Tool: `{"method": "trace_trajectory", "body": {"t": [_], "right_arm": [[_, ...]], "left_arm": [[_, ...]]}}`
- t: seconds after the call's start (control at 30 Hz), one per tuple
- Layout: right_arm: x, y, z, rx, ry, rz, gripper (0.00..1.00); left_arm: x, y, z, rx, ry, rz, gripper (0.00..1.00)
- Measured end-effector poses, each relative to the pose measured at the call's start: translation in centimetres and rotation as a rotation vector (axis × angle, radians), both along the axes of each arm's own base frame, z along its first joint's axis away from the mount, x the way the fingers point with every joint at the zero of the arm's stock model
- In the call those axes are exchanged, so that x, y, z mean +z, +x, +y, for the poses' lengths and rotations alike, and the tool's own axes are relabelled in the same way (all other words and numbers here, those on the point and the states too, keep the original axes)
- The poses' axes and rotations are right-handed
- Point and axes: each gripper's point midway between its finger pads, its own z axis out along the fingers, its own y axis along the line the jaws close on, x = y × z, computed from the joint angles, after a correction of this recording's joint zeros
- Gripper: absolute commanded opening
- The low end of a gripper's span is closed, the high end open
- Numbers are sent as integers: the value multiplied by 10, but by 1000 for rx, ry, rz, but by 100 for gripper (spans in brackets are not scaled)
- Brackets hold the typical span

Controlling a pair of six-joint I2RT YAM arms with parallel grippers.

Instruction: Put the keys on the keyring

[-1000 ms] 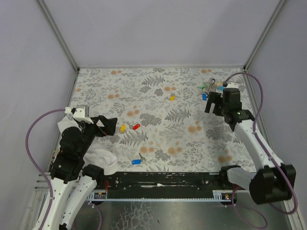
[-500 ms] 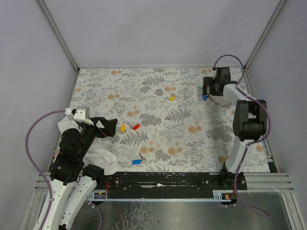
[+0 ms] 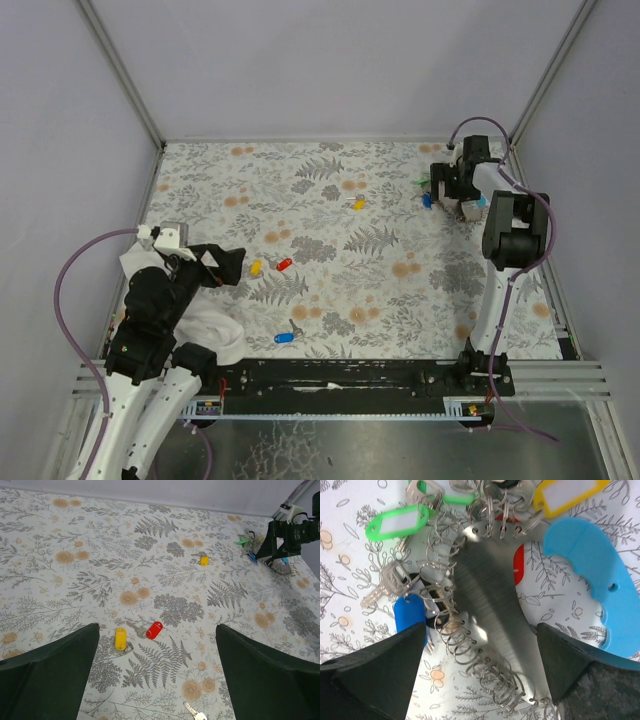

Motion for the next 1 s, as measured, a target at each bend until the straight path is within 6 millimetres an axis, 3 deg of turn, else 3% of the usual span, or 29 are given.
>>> {"method": "trace_trajectory", "body": {"t": [0.17,0.4,0.6,0.83,1.0], "right_arm": [[-2,-16,7,1,42,30,90],[-1,-87,34,-30,100,133,72],[-2,-148,97,38,100,224,68],[-3,-241,182,211,70,298,69],[-4,-296,214,315,28,307,76]], "left_arm": [[-1,0,0,-2,0,1,100],[2,-5,-6,-35,-6,-15,100],[5,-10,-15,-87,-19,-24,100],[2,-18,-38,-203,-95,37,100],[-9,-21,-58,-281,-175,134,100]]}}
